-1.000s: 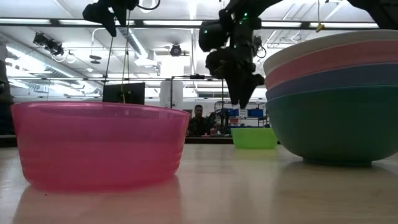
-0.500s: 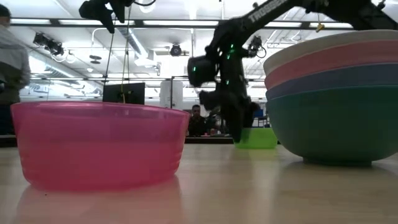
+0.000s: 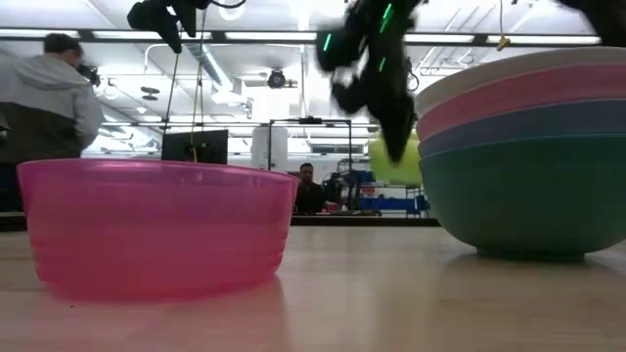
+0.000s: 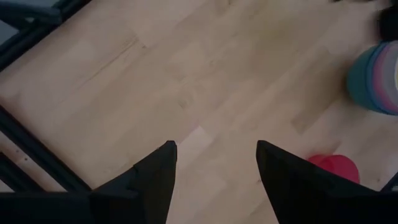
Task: Nest bowls inside each other
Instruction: Stack the green bowl on top of the yellow bowl
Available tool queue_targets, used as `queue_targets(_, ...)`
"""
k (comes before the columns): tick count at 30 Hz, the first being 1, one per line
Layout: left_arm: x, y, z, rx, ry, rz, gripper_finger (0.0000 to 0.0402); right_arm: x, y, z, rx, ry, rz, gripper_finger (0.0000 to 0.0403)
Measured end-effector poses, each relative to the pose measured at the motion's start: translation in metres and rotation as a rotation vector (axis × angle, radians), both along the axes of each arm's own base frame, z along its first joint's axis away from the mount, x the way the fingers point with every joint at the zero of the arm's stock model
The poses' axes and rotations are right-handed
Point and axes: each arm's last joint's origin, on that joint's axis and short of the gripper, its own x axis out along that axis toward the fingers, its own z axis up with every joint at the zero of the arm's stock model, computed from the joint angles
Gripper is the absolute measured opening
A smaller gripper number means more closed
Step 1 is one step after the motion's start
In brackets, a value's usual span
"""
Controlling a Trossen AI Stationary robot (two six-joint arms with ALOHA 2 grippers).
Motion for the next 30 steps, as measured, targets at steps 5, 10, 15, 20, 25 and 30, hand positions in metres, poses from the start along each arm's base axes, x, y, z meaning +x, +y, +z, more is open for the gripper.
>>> queue_targets(5,0.002,0.001,0.001,0.028,-0.016,-0.042,0.0229,-0.049,0.056,0.086,0.082,-0.211,-0.005,0.0001)
queue_targets(10,0.007,0.003,0.003,0.078,-0.059,-0.091,0.0229,-0.089,0.121,0.122,0.072,-0.294,0.012,0.0001)
queue_targets(15,0.013,0.006,0.007,0.102,-0.134,-0.106,0.0229,-0.101,0.173,0.119,-0.011,-0.317,0.050,0.0000)
queue_targets(20,0.017,-0.002,0.008,0.031,-0.177,-0.089,0.0229,-0.097,0.197,0.097,-0.065,-0.238,0.077,0.0000)
queue_targets(25,0.023,-0.015,0.008,0.000,-0.187,-0.091,0.0229,-0.083,0.215,0.074,-0.074,-0.168,0.140,0.0000)
queue_targets(30,0.028,-0.030,0.009,-0.047,-0.211,-0.083,0.0229,-0.071,0.227,0.051,-0.098,-0.101,0.171,0.0000)
